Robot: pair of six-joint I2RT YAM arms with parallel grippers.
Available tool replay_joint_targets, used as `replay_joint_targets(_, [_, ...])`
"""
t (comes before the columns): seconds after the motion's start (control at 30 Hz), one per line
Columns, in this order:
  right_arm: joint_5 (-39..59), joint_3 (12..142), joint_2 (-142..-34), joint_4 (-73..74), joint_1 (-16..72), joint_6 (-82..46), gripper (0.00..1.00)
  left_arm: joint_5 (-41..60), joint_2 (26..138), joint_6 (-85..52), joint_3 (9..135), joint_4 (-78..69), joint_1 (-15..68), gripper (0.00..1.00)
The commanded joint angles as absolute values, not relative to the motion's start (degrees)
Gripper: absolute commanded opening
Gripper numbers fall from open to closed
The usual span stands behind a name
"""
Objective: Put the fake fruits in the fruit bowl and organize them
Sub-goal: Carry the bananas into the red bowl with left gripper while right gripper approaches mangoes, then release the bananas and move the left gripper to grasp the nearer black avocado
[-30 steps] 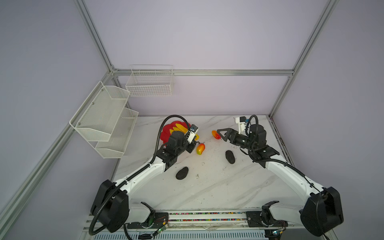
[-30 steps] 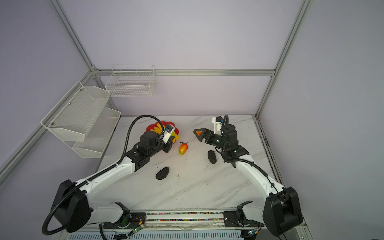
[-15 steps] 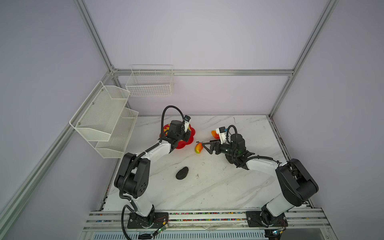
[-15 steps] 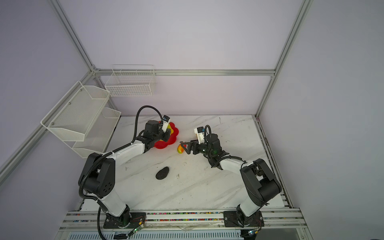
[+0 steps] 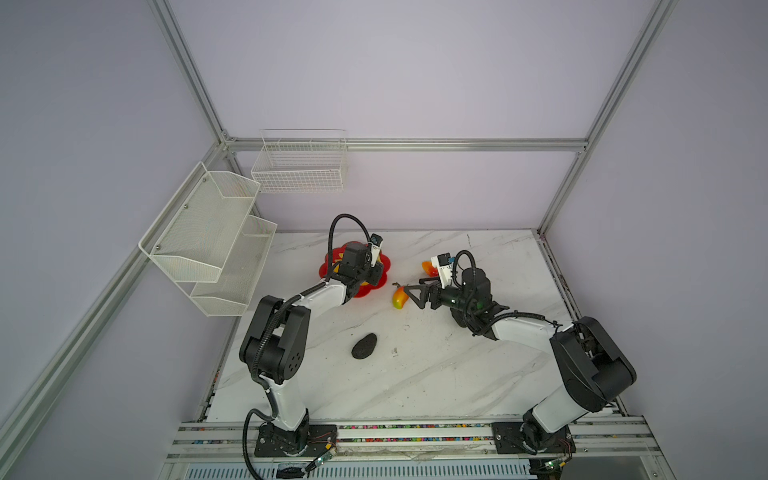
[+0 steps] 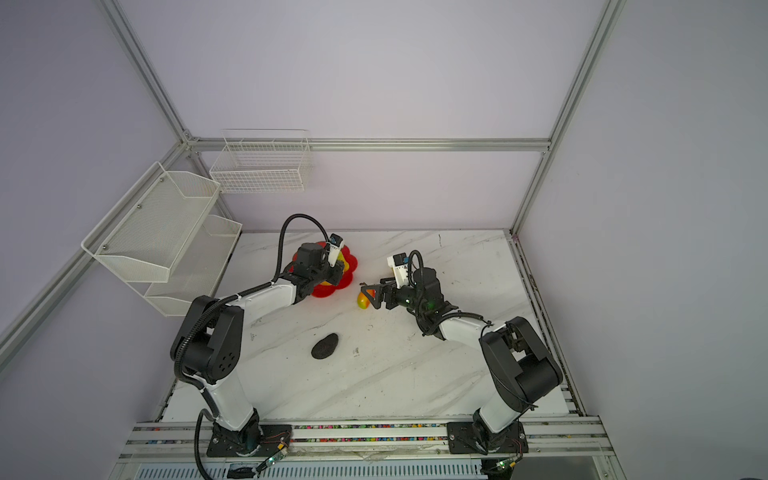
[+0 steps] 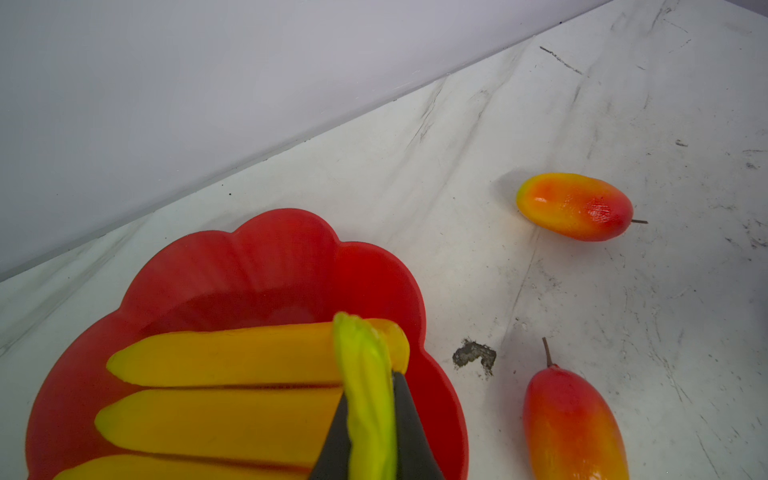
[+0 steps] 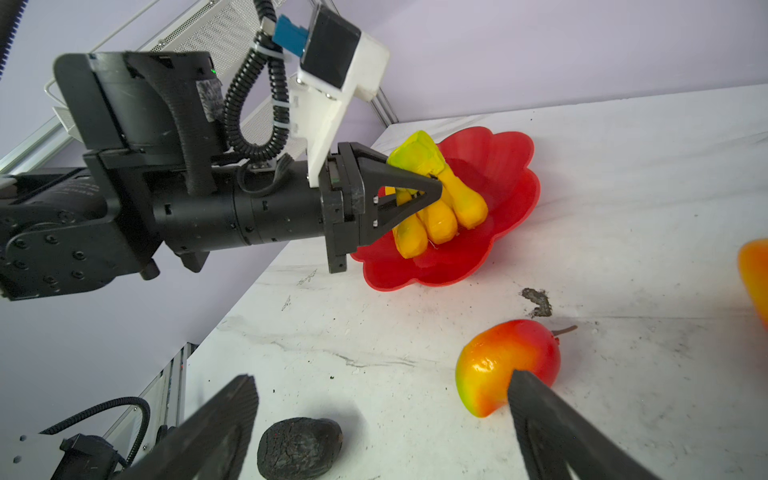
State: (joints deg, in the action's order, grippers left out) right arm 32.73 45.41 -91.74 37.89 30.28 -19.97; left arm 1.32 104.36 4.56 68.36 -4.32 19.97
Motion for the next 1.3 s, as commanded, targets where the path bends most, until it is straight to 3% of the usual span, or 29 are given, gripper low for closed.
replay_joint_targets(0.0, [32.82,46.70,-92.44,39.03,30.63,-18.72,0.97,2.02,104.77,2.73,71.71,-8.84,18.99,0.08])
replay_joint_targets(0.37, [32.70,47.10,-92.53,38.07,30.59,-18.13,0.97,2.61,106.17,2.81,70.97,-9.20,18.68,0.15])
replay_joint_targets(0.6, [32.78,47.44,-92.66,37.53,30.61,-18.17,0.97,2.92,104.53,3.55,70.06,-8.62,18.66,0.36])
replay_joint_targets(0.87, [34.39,46.77,-92.07,38.40,30.60,-17.97,0.97,3.93,98.32,4.54,66.21,-8.76,18.68,0.46])
replay_joint_targets(1.03, [35.89,46.49,-90.77,37.53,30.59,-16.35,0.97,6.87,89.62,1.95,60.44,-6.34,19.14,0.59])
replay_joint_targets(1.27, [45.80,55.32,-91.93,13.31,32.08,-0.87,0.97,0.07,75.82,-9.05,53.37,17.25,22.78,0.60])
